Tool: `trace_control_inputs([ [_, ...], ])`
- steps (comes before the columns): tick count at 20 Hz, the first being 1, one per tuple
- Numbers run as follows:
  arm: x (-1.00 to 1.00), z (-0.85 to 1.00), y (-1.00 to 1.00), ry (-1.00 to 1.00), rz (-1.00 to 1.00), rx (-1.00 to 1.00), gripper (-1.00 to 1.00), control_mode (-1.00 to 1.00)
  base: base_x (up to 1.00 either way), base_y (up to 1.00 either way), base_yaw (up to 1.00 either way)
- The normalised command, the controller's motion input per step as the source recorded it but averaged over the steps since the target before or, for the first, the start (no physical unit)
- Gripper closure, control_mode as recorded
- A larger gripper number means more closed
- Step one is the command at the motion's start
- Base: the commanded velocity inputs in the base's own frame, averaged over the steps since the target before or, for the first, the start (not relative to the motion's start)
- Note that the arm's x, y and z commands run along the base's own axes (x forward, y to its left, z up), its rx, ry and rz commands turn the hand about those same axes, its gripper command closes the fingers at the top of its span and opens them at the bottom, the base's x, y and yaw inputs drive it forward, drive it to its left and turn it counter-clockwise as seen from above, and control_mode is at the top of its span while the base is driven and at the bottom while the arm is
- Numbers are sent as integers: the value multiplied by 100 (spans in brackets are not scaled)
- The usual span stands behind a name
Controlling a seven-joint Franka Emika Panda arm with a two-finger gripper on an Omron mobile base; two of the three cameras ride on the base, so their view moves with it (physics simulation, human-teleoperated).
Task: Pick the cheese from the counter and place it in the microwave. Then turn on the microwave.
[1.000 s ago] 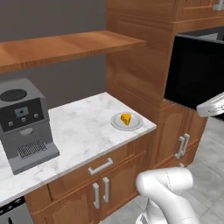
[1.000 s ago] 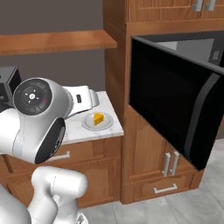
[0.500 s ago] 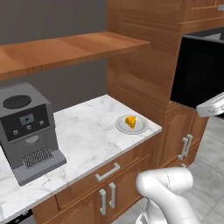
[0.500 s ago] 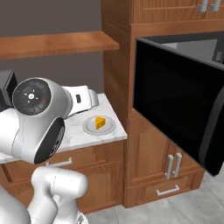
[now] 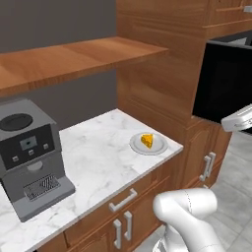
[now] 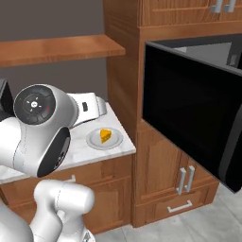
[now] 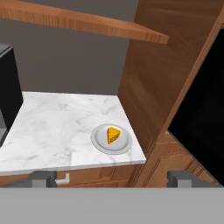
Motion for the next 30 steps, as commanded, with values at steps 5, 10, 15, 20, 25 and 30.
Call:
trace_control_inputs([
  [5,0,0,0,0,0,0,-100,100,18,39,-12],
  [10,0,0,0,0,0,0,-100,100,17,37,-11],
  [15,0,0,0,0,0,0,-100,100,13,33,-10],
  [20,0,0,0,0,0,0,-100,100,9,33,-10],
  [25,0,0,0,0,0,0,-100,100,5,27,-9],
  [30,0,-6,11,3,-1,-4,-100,-100,1,9,-3],
])
